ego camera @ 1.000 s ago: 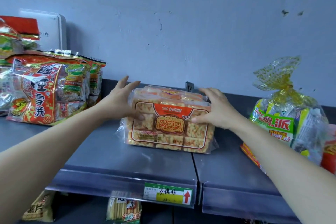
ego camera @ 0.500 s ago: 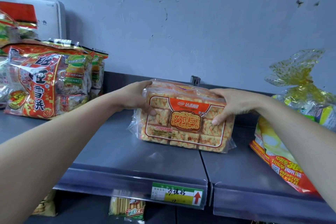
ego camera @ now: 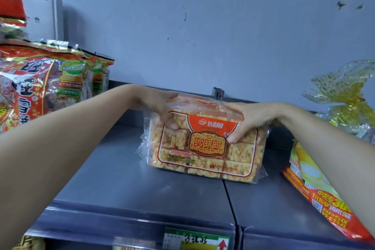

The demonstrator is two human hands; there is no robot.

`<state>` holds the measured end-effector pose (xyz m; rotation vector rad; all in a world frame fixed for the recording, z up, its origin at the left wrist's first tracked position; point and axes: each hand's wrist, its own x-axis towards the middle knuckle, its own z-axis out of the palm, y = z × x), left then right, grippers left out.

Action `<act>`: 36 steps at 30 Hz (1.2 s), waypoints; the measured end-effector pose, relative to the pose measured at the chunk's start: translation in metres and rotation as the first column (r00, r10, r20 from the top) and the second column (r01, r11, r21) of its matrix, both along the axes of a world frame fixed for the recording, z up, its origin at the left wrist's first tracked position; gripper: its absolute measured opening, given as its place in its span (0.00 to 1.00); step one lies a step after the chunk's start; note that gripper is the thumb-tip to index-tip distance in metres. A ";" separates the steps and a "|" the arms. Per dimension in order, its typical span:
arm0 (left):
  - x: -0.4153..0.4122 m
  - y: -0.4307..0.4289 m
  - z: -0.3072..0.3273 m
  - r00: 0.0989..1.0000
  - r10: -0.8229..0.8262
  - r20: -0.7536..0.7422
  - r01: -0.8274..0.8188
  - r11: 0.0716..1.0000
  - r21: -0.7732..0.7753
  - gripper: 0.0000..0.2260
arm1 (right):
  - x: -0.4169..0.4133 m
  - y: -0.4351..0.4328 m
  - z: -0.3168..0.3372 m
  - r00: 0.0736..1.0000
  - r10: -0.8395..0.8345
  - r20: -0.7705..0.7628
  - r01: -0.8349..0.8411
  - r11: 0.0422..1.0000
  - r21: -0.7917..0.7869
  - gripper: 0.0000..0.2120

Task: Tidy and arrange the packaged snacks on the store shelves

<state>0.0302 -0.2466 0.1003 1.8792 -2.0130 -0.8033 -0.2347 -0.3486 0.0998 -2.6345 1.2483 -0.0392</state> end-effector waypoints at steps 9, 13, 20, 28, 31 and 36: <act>-0.014 0.002 -0.009 0.987 -0.075 -0.145 0.067 0.996 -0.060 0.33 | -0.014 0.001 0.002 1.000 0.011 0.001 -0.011 1.000 0.027 0.53; -0.019 0.002 -0.010 0.987 -0.069 -0.145 0.057 0.995 -0.084 0.33 | -0.015 0.004 0.002 1.000 0.010 0.009 -0.010 1.000 0.009 0.53; -0.031 0.014 -0.004 0.998 0.030 0.061 -0.021 0.990 -0.137 0.42 | -0.012 0.020 0.002 0.997 -0.070 0.012 0.071 0.997 -0.041 0.44; -0.098 0.023 0.001 0.806 0.113 0.581 0.190 0.880 -0.435 0.45 | -0.060 0.082 0.008 0.986 -0.160 0.041 0.139 0.672 -0.727 0.34; -0.138 0.021 -0.004 0.825 0.046 0.563 0.325 0.777 -0.539 0.38 | -0.100 0.100 0.013 0.977 -0.141 0.161 0.211 0.499 -0.840 0.23; -0.203 0.021 -0.015 0.830 -0.118 0.544 0.481 0.647 -0.592 0.37 | -0.146 0.118 -0.003 0.834 -0.278 0.476 0.540 0.236 -0.808 0.43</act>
